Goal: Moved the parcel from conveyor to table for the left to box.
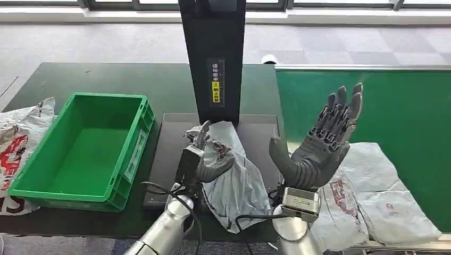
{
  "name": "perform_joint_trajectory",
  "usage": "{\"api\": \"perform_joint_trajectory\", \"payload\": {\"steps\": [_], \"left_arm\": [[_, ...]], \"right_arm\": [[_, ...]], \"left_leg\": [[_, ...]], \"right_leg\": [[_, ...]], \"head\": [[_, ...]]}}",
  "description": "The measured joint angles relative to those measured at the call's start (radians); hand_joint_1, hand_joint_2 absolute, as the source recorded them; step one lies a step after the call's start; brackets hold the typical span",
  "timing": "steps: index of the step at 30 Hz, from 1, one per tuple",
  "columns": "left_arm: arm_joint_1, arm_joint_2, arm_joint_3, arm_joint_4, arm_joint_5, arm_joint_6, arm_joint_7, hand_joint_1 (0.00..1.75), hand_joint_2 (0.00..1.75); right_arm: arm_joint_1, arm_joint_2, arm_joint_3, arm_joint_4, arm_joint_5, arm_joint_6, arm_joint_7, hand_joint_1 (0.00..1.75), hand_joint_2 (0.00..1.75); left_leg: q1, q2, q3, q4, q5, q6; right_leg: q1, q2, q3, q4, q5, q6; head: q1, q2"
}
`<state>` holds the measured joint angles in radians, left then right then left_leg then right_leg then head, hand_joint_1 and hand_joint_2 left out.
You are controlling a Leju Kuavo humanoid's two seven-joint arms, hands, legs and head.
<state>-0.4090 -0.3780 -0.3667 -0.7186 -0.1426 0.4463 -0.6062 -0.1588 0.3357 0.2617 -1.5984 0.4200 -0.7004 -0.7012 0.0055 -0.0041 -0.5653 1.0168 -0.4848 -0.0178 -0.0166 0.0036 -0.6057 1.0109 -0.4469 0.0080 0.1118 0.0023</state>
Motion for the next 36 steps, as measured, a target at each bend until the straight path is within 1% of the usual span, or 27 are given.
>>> {"api": "perform_joint_trajectory", "payload": {"steps": [5,8,11,14,16,19,24,34,36], "left_arm": [[-0.041,-0.005,-0.094,0.065,0.015,-0.002,0.023,0.0,1.75],[-0.063,-0.005,-0.15,0.103,-0.014,0.006,0.077,0.0,1.75],[-0.075,-0.006,-0.237,0.133,-0.042,0.026,0.167,0.0,1.75],[-0.088,-0.006,-0.345,0.161,-0.089,0.043,0.311,0.0,1.75],[-0.095,-0.006,-0.41,0.174,-0.103,0.05,0.362,0.0,1.75],[-0.104,-0.006,-0.468,0.187,-0.108,0.053,0.375,0.0,1.75],[-0.115,-0.006,-0.516,0.204,-0.11,0.055,0.379,0.0,1.75],[-0.121,-0.006,-0.538,0.219,-0.11,0.055,0.379,0.0,1.75],[-0.123,-0.006,-0.541,0.22,-0.122,0.055,0.399,0.0,1.75]], "right_arm": [[0.001,-0.001,0.004,-0.012,-0.01,0.001,0.0,0.0,1.75],[-0.001,-0.001,0.01,-0.012,-0.019,0.001,0.0,0.0,1.75],[-0.002,-0.001,0.02,-0.012,-0.019,0.001,0.0,0.0,1.75],[-0.002,-0.002,0.023,-0.012,-0.017,0.001,0.0,0.0,1.75],[-0.002,-0.002,0.024,-0.012,-0.017,0.001,0.0,0.0,1.75],[-0.002,-0.002,0.024,-0.012,-0.017,0.001,0.0,0.0,1.75],[-0.002,-0.002,0.024,-0.012,-0.017,0.001,0.0,0.0,1.75],[-0.002,-0.002,0.024,-0.012,-0.017,0.001,0.0,0.0,1.75],[-0.002,-0.002,0.024,-0.012,-0.017,0.001,0.0,0.0,1.75]], "left_leg": [[0.0,0.0,0.0,0.0,0.0,0.0],[0.0,0.0,0.0,0.0,0.0,0.0],[0.0,0.0,0.0,0.0,0.0,0.0],[0.0,0.0,0.0,0.0,0.0,0.0],[0.0,0.0,0.0,0.0,0.0,0.0],[0.0,0.0,0.0,0.0,0.0,0.0],[0.0,0.0,0.0,0.0,0.0,0.0],[0.0,0.0,0.0,0.0,0.0,0.0],[0.0,0.0,0.0,0.0,0.0,0.0]], "right_leg": [[0.001,0.001,0.0,0.0,0.0,0.0],[0.001,0.0,0.0,0.0,0.0,0.0],[0.001,0.001,0.0,0.0,0.0,0.0],[0.0,0.0,0.0,0.0,0.0,0.0],[0.0,0.0,0.0,0.0,0.0,0.0],[0.0,0.0,0.0,0.0,0.0,0.0],[0.0,0.0,0.0,0.0,0.0,0.0],[0.0,0.0,0.0,0.0,0.0,0.0],[0.0,0.0,0.0,0.0,0.0,0.0]], "head": [[0.0,0.0],[0.0,0.0],[0.0,0.0],[0.0,0.0],[0.0,0.0],[0.0,0.0],[0.0,0.0],[0.0,0.0],[0.0,0.0]]}}
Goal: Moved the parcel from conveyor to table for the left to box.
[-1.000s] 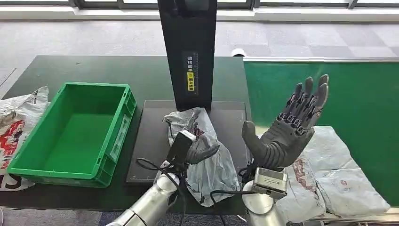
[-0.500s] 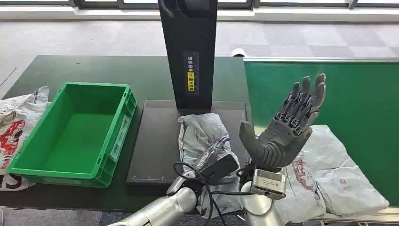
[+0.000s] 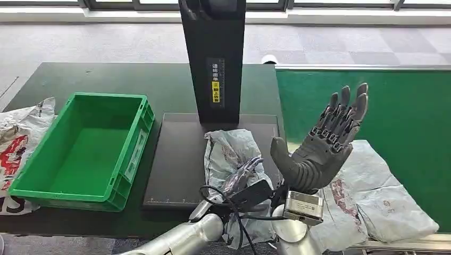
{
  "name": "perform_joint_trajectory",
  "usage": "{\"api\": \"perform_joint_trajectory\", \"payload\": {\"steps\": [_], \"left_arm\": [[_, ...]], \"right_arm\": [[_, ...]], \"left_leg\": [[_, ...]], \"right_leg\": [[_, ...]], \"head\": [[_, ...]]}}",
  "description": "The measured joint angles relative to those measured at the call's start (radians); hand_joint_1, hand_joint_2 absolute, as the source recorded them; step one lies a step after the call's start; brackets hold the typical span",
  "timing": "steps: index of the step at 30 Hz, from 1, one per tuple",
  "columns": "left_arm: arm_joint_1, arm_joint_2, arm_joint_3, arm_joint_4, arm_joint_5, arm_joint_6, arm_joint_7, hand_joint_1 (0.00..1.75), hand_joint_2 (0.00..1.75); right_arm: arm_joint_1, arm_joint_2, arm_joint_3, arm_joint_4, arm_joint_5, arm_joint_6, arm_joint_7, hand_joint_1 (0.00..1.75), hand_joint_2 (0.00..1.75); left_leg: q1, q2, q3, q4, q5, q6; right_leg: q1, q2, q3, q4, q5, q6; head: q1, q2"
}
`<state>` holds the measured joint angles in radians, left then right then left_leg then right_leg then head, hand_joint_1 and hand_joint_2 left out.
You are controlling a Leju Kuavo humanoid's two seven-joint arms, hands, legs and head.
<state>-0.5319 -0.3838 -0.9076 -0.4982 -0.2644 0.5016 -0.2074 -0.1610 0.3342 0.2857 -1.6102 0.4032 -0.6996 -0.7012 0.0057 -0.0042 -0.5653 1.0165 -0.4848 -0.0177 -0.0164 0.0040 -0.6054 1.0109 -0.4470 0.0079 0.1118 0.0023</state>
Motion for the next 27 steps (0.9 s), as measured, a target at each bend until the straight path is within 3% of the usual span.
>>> {"api": "perform_joint_trajectory", "payload": {"steps": [3,4,5,15,27], "left_arm": [[-0.014,0.0,-0.051,0.01,-0.063,0.01,0.106,0.02,1.75],[-0.018,0.0,-0.073,0.014,-0.085,0.01,0.145,0.72,1.75],[-0.023,0.0,-0.094,0.017,-0.103,0.01,0.178,1.75,1.75],[-0.073,-0.003,-0.259,0.055,-0.27,0.021,0.44,1.75,1.75],[-0.102,-0.004,-0.303,0.084,-0.282,0.029,0.458,1.75,1.75]], "right_arm": [[0.0,0.0,0.0,0.0,-0.003,0.0,0.0,0.0,1.75],[0.0,0.0,0.0,0.0,-0.005,0.0,0.0,0.0,1.75],[-0.001,0.0,0.0,0.0,-0.007,0.0,0.0,0.0,1.75],[-0.001,0.0,0.0,0.0,-0.018,0.0,0.0,0.0,1.75],[-0.001,0.0,0.0,0.001,-0.018,0.0,0.0,0.0,1.75]], "left_leg": [[0.0,0.0,0.0,0.0,0.0,0.0],[0.0,0.0,0.0,0.0,0.0,0.0],[0.0,0.0,0.0,0.0,0.0,0.0],[0.0,0.0,0.004,0.0,0.0,0.0],[0.0,0.001,0.009,-0.001,0.0,0.0]], "right_leg": [[0.0,0.0,0.0,0.0,0.0,0.0],[0.0,0.0,0.0,0.0,0.0,0.0],[0.0,0.0,0.0,0.0,0.0,0.0],[0.0,0.0,0.005,0.0,0.0,0.0],[0.001,0.0,0.009,0.0,0.0,0.0]], "head": [[0.0,0.0],[0.0,0.0],[0.0,0.0],[0.0,0.0],[0.0,0.0]]}}
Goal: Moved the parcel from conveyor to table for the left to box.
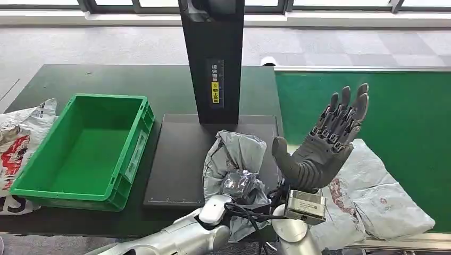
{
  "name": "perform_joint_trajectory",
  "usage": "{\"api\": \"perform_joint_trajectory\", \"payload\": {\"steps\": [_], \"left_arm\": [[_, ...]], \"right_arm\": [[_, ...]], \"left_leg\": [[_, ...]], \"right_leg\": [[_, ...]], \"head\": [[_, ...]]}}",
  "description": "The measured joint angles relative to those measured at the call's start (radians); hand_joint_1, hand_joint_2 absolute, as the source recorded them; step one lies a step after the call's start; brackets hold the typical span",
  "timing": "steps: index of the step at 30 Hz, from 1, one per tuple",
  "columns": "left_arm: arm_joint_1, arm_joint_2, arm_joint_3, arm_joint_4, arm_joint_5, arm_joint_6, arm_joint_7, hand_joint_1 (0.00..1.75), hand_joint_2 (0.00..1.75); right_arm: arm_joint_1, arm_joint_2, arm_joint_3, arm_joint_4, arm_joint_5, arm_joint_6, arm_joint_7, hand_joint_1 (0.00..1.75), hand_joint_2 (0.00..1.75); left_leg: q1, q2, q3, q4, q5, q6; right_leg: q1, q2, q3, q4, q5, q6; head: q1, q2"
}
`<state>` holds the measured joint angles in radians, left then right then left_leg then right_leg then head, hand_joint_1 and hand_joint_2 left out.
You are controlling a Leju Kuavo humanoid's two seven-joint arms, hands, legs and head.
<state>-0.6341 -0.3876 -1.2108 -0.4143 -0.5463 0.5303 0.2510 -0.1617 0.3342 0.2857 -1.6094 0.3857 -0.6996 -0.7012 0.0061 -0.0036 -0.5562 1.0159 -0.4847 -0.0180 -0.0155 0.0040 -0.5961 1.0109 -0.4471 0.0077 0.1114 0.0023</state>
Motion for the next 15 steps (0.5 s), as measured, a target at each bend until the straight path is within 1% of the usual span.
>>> {"api": "perform_joint_trajectory", "payload": {"steps": [10,11,15], "left_arm": [[-0.007,0.0,-0.008,0.018,-0.024,0.01,0.021,1.75,1.75],[-0.012,0.0,-0.009,0.026,-0.042,0.024,0.04,1.75,1.75],[-0.017,0.007,-0.01,0.05,-0.141,0.158,0.154,1.75,1.75]], "right_arm": [[0.0,0.0,0.0,0.001,0.0,0.0,0.0,0.0,1.75],[0.0,0.0,0.0,0.001,-0.002,0.0,0.0,0.0,1.75],[0.0,0.0,0.0,0.001,-0.009,0.0,0.003,0.0,1.75]], "left_leg": [[0.0,0.0,0.0,0.0,0.0,0.0],[0.0,0.0,0.0,0.0,0.0,0.0],[0.0,0.001,0.0,0.0,0.0,0.0]], "right_leg": [[0.0,0.0,0.0,0.0,0.0,0.0],[0.0,0.0,0.0,0.0,0.0,0.0],[0.0,0.0,0.0,0.0,0.0,0.0]], "head": [[0.0,0.0],[0.0,0.0],[0.0,0.0]]}}
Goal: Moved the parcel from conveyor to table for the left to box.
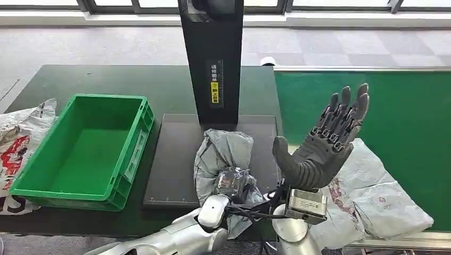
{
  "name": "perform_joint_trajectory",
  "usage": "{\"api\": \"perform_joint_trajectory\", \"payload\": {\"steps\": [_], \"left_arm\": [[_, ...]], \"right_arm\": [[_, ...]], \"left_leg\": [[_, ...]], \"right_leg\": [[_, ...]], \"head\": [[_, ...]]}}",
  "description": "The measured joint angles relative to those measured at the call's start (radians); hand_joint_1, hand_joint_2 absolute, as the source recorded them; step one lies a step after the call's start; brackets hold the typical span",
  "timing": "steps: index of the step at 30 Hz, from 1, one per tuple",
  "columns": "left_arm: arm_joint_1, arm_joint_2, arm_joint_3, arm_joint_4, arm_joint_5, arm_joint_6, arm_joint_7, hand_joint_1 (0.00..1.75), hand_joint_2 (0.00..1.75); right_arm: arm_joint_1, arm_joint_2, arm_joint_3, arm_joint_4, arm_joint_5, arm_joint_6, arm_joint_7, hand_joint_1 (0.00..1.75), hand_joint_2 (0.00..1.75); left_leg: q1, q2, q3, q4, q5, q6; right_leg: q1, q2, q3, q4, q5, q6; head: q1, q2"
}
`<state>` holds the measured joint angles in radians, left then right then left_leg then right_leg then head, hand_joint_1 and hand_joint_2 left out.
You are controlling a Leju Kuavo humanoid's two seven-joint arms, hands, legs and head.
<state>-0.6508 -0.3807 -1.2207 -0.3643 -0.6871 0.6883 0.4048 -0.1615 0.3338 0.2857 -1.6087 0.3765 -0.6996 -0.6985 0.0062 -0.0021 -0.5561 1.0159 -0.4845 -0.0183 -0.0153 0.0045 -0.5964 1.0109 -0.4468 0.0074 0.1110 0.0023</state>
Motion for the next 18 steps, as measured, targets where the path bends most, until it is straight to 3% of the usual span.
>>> {"api": "perform_joint_trajectory", "payload": {"steps": [4,6,10,14,18], "left_arm": [[-0.014,0.018,0.005,0.013,-0.063,0.013,0.011,1.75,1.75],[0.007,0.035,0.063,-0.027,-0.263,0.013,0.039,1.75,1.75],[0.108,0.08,0.421,-0.268,-0.846,0.014,-0.054,1.75,1.75],[0.174,0.11,0.721,-0.551,-0.882,0.014,-0.158,1.75,1.75],[0.224,0.116,0.885,-0.732,-0.869,0.014,-0.26,1.75,1.75]], "right_arm": [[0.0,0.0,0.0,0.0,0.0,0.0,0.0,0.0,1.75],[0.001,0.0,0.0,0.0,0.001,0.0,0.0,0.0,1.75],[0.012,-0.003,-0.002,0.0,0.0,0.0,0.0,0.0,1.75],[0.023,-0.005,-0.007,-0.004,-0.003,-0.001,0.0,0.0,1.75],[0.024,-0.006,-0.01,-0.009,-0.007,-0.001,0.0,0.0,1.75]], "left_leg": [[0.0,-0.001,0.0,0.0,0.001,-0.001],[0.0,0.0,0.0,0.0,0.001,-0.001],[0.0,0.001,-0.003,0.0,0.001,-0.001],[0.0,0.007,-0.003,0.0,-0.001,-0.002],[0.001,0.004,-0.004,0.0,0.0,-0.002]], "right_leg": [[0.001,0.0,0.0,0.0,0.0,0.0],[0.001,0.0,-0.001,0.0,0.0,0.0],[0.0,0.001,-0.004,0.0,0.0,-0.001],[0.0,0.008,-0.007,0.0,0.0,-0.001],[0.001,0.005,-0.007,0.001,0.0,-0.001]], "head": [[0.0,0.0],[0.0,0.0],[0.0,0.0],[0.0,0.0],[0.0,0.0]]}}
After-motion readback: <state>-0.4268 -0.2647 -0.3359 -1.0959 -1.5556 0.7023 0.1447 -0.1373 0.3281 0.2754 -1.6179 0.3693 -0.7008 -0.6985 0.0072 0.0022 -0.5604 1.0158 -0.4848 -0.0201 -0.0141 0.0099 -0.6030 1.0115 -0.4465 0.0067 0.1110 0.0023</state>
